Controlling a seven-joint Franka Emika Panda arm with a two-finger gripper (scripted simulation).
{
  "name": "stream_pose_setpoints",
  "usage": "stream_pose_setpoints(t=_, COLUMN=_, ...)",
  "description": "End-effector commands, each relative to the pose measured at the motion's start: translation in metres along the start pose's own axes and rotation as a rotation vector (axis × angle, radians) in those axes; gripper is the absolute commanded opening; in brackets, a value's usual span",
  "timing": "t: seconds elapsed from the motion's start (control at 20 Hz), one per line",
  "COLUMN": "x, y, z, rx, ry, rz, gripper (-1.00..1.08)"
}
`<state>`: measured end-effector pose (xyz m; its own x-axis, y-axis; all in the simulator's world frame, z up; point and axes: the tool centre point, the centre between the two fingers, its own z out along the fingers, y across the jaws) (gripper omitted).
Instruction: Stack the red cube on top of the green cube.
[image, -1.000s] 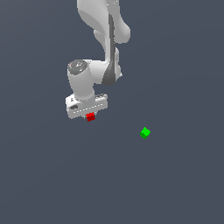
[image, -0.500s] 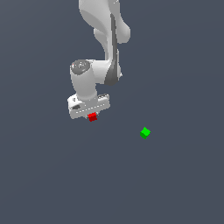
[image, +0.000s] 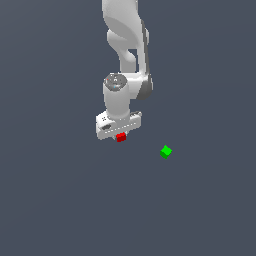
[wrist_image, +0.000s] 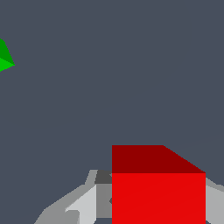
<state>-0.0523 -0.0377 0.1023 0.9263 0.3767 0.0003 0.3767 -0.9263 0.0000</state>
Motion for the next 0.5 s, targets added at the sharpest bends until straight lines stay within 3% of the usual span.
stream_pose_setpoints(t=0.0, x=0.015, y=-0.025, z=0.004, rx=0.000, ry=0.001, rz=-0.001, gripper=-1.00)
stream_pose_setpoints(t=0.45, x=0.075, y=-0.119, z=0.023, rx=0.000, ry=0.001, rz=-0.001, gripper=-1.00)
